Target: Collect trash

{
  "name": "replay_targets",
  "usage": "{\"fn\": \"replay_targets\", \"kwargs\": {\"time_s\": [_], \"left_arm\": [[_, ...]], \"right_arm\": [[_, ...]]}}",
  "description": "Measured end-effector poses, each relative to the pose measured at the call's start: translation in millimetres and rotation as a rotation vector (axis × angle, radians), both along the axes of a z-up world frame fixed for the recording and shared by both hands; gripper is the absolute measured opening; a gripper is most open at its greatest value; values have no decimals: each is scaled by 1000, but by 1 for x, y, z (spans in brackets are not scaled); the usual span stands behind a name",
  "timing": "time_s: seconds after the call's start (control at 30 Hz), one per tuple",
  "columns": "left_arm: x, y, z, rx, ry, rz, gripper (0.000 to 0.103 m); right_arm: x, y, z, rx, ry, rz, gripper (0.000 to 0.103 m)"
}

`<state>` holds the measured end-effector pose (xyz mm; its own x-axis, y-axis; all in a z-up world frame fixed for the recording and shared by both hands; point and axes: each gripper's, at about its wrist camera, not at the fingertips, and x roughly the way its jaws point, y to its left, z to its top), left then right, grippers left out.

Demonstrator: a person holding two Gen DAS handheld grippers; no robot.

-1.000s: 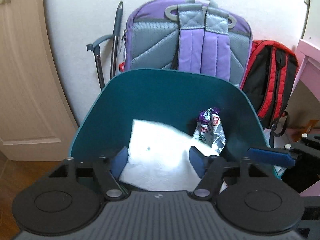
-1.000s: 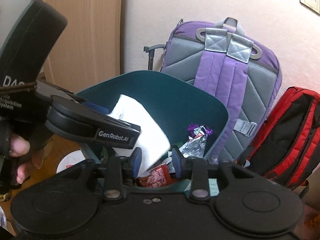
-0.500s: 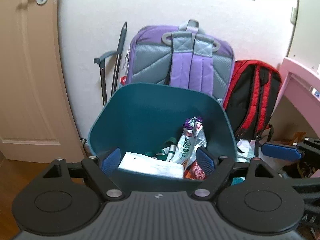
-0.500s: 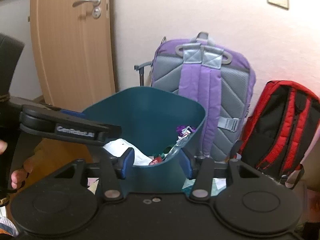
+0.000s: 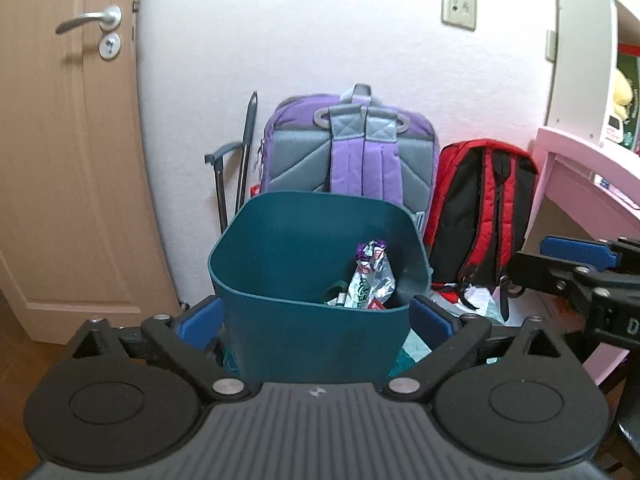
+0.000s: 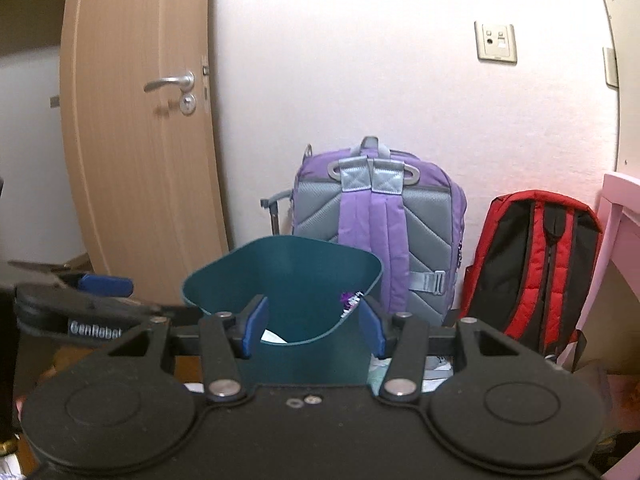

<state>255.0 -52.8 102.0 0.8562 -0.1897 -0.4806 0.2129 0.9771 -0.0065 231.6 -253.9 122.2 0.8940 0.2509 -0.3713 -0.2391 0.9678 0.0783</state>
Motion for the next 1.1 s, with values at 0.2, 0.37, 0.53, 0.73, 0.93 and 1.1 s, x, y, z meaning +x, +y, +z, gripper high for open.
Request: {"fn": "replay_targets", "kwargs": {"time_s": [0.2,0.37,0.53,0.73,0.93,1.1], "left_arm": [[-31,3,2,-24,-19,-21,100],[-54,7,8,-27,-41,-24,100],[-72,11,14,-39,-57,-31,100],[-90,13,22,-43,-79,-27,100],[-103,13,26,-54,-88,-14,100],[-112,12,28,-64,-92,-14,100]], "right_arm": [[-24,7,4,9,-19,13,50],[-43,13,7,11,-33,23,50],[-60,18,11,14,-40,35,50],[-78,23,16,5,-53,55,50],[-92,26,22,10,-73,71,50],[-101,23,25,7,-87,57,50]]}}
